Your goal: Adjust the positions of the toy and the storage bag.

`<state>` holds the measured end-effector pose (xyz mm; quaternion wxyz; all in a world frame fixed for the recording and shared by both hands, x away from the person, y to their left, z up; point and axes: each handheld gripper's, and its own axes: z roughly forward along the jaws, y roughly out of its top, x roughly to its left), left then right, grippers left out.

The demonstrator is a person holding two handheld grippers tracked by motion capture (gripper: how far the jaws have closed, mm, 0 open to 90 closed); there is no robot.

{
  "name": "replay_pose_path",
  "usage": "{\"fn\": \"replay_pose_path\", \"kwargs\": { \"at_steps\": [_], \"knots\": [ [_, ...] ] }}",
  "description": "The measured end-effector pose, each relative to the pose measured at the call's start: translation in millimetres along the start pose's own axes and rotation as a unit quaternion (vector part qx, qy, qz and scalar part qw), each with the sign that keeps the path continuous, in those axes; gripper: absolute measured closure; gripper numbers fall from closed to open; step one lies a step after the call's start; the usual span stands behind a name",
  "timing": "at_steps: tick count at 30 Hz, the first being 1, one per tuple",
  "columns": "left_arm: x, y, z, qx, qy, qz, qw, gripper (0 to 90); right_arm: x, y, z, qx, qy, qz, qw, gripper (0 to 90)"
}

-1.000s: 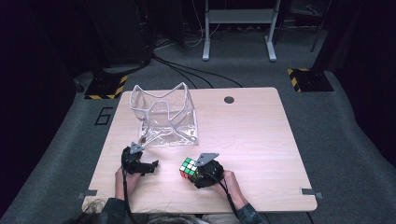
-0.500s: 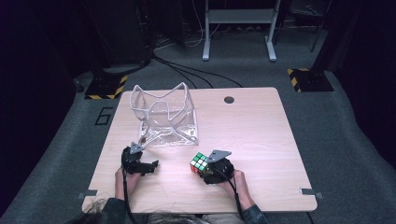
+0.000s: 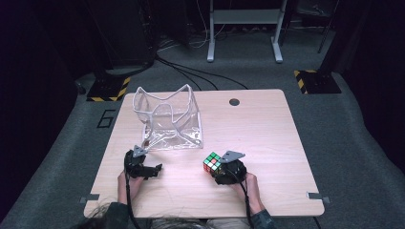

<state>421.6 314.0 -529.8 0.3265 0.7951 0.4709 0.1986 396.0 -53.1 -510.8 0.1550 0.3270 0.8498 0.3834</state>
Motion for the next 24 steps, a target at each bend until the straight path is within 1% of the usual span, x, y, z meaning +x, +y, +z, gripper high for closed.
{"fn": "replay_pose_path", "kwargs": {
  "at_steps": [5,6,8,9,10,11,21,22,23,24],
  "knots": [
    [0.0,0.0,0.0,0.0,0.0,-0.001,1.0,1.1,-1.6,-1.3,0.8,0.0,0.003,0.01,0.9999,32.9],
    [0.1,0.0,0.0,0.0,0.0,0.0,1.0,1.1,-1.9,-1.7,0.8,-0.001,0.004,0.013,0.9999,31.1],
    [-0.1,0.0,0.0,0.0,0.0,-0.001,1.0,1.0,-2.2,-2.2,-0.2,-0.005,0.006,0.017,0.9998,20.9],
    [-0.2,0.0,0.0,0.0,0.0,-0.001,1.0,1.0,-2.8,-2.3,-0.8,-0.005,0.007,0.017,0.9998,18.7],
    [-0.2,0.0,0.0,0.0,0.0,-0.001,1.0,1.1,-2.8,-2.3,-0.8,-0.005,0.007,0.017,0.9998,18.7],
    [0.1,0.0,0.0,0.0,0.0,0.001,1.0,1.0,-4.8,-3.1,-2.6,-0.008,0.009,0.018,0.9998,15.4],
    [0.0,0.0,0.0,0.0,0.0,-0.001,1.0,1.0,-10.7,-10.4,-17.5,-0.019,0.006,0.034,0.9992,13.7],
    [0.0,-0.2,0.2,-0.002,-0.001,-0.003,1.0,1.1,-12.0,-11.0,-19.0,-0.02,0.006,0.032,0.9993,13.7],
    [0.4,-0.1,0.3,-0.003,0.0,-0.002,1.0,1.1,-12.5,-11.6,-20.3,-0.02,0.006,0.036,0.9991,13.7],
    [0.5,0.0,0.2,-0.002,0.001,-0.003,1.0,1.1,-13.8,-12.1,-21.7,-0.019,0.006,0.035,0.9992,13.7]
  ]
}}
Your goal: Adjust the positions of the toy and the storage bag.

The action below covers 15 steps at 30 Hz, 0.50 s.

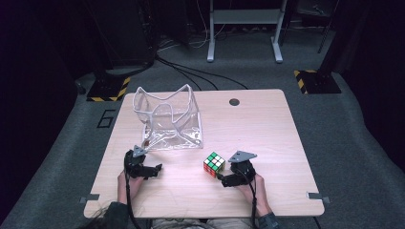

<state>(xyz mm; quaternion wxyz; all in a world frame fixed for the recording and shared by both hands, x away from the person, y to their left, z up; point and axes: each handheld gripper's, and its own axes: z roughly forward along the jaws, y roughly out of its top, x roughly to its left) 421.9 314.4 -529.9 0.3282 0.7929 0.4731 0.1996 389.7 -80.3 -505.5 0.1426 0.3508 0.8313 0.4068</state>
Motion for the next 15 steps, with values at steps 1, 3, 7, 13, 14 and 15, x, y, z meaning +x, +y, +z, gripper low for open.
{"fn": "replay_pose_path", "kwargs": {
  "at_steps": [1,3,7,13,14,15],
  "knots": [
    [0.1,0.0,0.0,0.0,0.001,0.0,1.0,1.1,-0.5,-0.4,-1.4,0.0,-0.001,0.004,1.0,13.7],
    [0.1,0.0,0.0,0.0,0.001,0.0,1.0,1.2,-1.7,-0.5,-2.6,-0.002,-0.001,0.004,1.0,13.7],
    [0.5,-0.8,-0.5,-0.005,0.0,-0.006,1.0,2.2,-4.6,0.5,-8.1,-0.005,-0.002,0.008,1.0,13.7],
    [4.9,-0.3,-5.7,-0.006,-0.014,-0.027,0.9995,5.7,-7.8,4.8,-14.2,-0.01,-0.002,0.008,0.9999,13.7],
    [5.4,0.5,-7.1,-0.004,-0.016,-0.029,0.9994,5.8,-8.2,5.5,-15.0,-0.01,-0.002,0.009,0.9999,13.7],
    [6.3,1.6,-8.9,-0.004,-0.018,-0.028,0.9994,5.8,-9.0,6.4,-15.7,-0.012,-0.002,0.006,0.9999,13.7]
  ]
}}
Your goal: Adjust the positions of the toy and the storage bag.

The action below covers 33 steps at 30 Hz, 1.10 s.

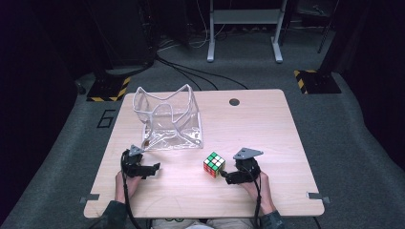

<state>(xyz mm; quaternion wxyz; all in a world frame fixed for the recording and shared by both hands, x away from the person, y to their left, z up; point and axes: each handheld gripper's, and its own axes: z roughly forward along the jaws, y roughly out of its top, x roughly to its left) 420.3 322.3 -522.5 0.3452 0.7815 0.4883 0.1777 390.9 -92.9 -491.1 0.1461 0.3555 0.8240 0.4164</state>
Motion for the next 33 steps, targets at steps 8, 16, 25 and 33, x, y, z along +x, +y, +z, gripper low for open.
{"fn": "replay_pose_path", "kwargs": {
  "at_steps": [8,16,25,33],
  "knots": [
    [6.3,12.8,-18.6,-0.005,-0.011,-0.014,0.9998,5.6,-6.2,9.3,-5.5,-0.001,-0.002,0.002,1.0,13.8],
    [15.1,24.1,-34.7,-0.016,-0.012,-0.024,0.9995,5.6,-10.5,20.5,-7.6,0.006,-0.004,-0.001,1.0,13.9],
    [21.8,31.1,-39.6,-0.007,-0.009,-0.027,0.9996,6.2,-16.0,31.1,-9.6,0.009,-0.002,0.001,1.0,14.0],
    [31.3,42.7,-46.9,-0.007,-0.008,-0.04,0.9991,6.7,-19.3,45.8,-9.0,0.014,0.003,-0.003,0.9999,14.0]
  ]
}}
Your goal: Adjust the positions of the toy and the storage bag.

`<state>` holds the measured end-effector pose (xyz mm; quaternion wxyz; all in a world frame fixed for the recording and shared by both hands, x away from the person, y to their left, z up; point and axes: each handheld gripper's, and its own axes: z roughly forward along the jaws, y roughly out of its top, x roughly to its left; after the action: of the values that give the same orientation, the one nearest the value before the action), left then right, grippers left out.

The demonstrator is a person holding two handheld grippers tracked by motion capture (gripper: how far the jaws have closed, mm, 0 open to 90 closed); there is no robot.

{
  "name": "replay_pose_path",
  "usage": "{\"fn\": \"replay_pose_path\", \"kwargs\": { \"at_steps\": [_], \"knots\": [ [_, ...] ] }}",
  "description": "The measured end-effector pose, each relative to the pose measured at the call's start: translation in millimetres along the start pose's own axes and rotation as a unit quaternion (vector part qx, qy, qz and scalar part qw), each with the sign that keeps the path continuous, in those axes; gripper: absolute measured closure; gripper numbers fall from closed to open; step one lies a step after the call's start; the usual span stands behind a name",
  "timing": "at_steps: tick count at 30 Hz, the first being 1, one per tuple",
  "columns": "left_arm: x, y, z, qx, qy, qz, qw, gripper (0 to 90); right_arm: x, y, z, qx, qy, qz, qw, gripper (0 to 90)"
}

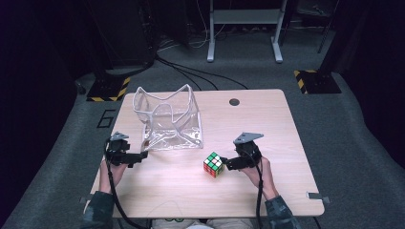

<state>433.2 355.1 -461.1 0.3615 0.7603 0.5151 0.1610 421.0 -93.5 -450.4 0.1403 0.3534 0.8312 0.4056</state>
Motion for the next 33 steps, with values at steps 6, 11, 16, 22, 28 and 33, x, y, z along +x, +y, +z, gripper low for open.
{"fn": "replay_pose_path", "kwargs": {
  "at_steps": [6,11,16,22,28,33],
  "knots": [
    [5.3,10.6,-4.9,-0.001,-0.002,-0.007,1.0,6.1,-1.7,10.4,3.8,0.007,0.003,-0.005,1.0,13.6],
    [8.6,18.7,-6.4,0.003,-0.004,-0.005,1.0,4.7,-2.5,17.9,7.3,0.013,0.0,-0.012,0.9998,12.2],
    [13.0,27.2,-8.2,0.006,-0.005,-0.006,1.0,4.1,-5.3,27.6,11.4,0.025,0.0,-0.01,0.9997,8.1],
    [18.2,37.8,-11.4,0.005,-0.01,-0.007,0.9999,2.7,-9.2,42.8,16.3,0.033,-0.006,-0.013,0.9994,3.2],
    [20.4,49.4,-14.8,0.002,-0.013,-0.008,0.9999,1.3,-13.0,57.2,19.4,0.043,-0.01,-0.017,0.9989,0.1],
    [21.2,58.9,-16.8,0.003,-0.011,-0.004,0.9999,0.5,-16.8,66.7,22.1,0.043,-0.008,-0.014,0.9989,0.0]
  ]
}}
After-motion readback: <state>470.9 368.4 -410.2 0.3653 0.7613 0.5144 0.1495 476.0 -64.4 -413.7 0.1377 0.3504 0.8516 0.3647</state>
